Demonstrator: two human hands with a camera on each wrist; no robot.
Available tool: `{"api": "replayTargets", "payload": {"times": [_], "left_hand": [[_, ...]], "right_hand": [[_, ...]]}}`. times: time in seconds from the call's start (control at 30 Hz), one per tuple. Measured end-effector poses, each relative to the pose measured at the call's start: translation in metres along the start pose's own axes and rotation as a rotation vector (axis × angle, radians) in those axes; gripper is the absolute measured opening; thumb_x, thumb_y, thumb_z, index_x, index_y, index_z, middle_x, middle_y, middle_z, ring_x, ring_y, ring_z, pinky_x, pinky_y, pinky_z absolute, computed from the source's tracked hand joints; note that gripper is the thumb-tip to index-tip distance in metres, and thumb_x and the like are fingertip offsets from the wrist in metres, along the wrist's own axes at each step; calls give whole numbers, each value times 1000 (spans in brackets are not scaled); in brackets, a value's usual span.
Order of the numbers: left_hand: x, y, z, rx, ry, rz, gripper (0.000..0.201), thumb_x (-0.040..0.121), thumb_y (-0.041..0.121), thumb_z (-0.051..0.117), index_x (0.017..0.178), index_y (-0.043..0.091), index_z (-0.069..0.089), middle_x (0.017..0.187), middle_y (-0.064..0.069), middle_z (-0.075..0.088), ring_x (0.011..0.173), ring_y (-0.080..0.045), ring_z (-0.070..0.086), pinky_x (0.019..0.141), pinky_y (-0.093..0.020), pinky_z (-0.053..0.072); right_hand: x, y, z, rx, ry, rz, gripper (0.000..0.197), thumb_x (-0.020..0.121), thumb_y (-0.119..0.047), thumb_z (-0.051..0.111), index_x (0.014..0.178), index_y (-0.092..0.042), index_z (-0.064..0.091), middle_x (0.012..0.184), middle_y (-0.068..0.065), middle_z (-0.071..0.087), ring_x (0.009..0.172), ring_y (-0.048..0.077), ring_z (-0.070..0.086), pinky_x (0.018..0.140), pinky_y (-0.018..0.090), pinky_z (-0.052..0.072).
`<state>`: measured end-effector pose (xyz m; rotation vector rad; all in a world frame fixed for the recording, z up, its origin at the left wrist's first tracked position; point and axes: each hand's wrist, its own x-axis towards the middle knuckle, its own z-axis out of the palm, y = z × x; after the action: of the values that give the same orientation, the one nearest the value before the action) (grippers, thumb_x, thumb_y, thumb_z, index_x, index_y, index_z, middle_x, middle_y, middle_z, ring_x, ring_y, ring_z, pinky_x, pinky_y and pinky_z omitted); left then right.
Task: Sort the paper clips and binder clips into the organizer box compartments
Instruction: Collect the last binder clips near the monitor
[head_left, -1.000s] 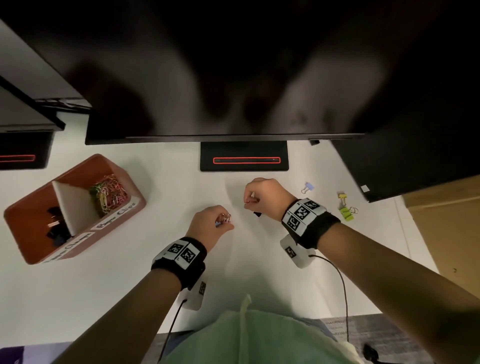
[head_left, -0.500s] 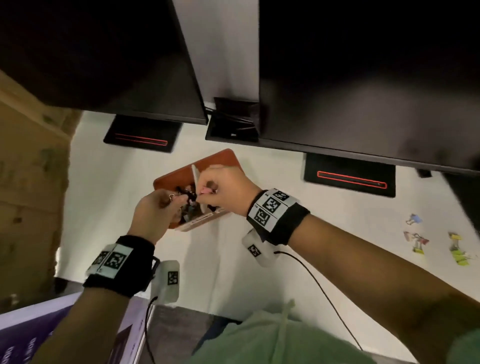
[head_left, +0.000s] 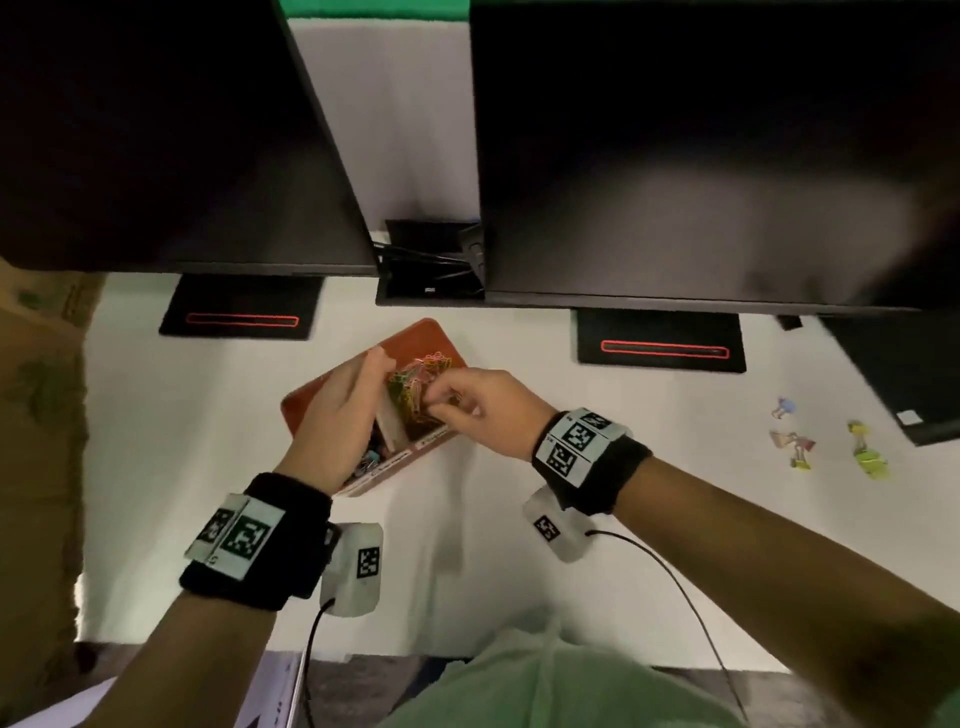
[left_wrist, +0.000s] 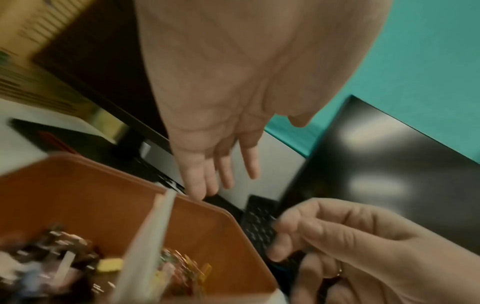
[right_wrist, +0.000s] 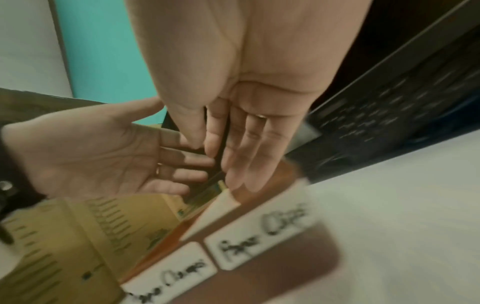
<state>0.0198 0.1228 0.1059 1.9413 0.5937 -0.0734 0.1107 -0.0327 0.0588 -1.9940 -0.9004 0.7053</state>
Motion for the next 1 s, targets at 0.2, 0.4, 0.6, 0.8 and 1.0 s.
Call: {"api": "replayTargets", "payload": {"times": [0.2,0.4,0.6,0.8,1.0], "left_hand": [[20,34,118,119,-218,201,24,89,30,56,111,24,57,113,3,53,100,-13,56,83,-25,48],[28,70,257,306,-488,353,32,86,23,61,117,26,54,118,7,47,102,-8,53,87,-23,46],[33,88,376,497,-645,432,39,83,22,62,120,27,50,123,2,45,110,-18,50,96,-33,44],[30,87,441,643,-625,471,52,76,28,69,125,32,50,125,-1,41,115,-21,39,99,-34,40],[28,74,460,738,-625,499,38,81,16,65,118,22,58,124,-2,42,112,-20,40,98,-29,39]], "right_hand": [[-109,106,-90,-206,298,324,19,86,-16,59,104,-21,64,100,1,61,71,17,54,80,34,52],[-226,197,-164,-380,437,777,36,82,-18,60,117,-24,54,119,8,49,111,29,52,101,38,41],[-290,250,-190,-450,409,846,42,79,-21,64,119,-25,51,129,5,45,119,28,43,100,42,44],[-299,277,-200,-278,370,797,51,79,-13,66,126,-20,47,122,6,51,115,26,45,100,37,41],[-303,285,-195,-178,400,741,47,77,-6,63,120,-19,49,100,7,59,102,25,49,90,39,46]]}}
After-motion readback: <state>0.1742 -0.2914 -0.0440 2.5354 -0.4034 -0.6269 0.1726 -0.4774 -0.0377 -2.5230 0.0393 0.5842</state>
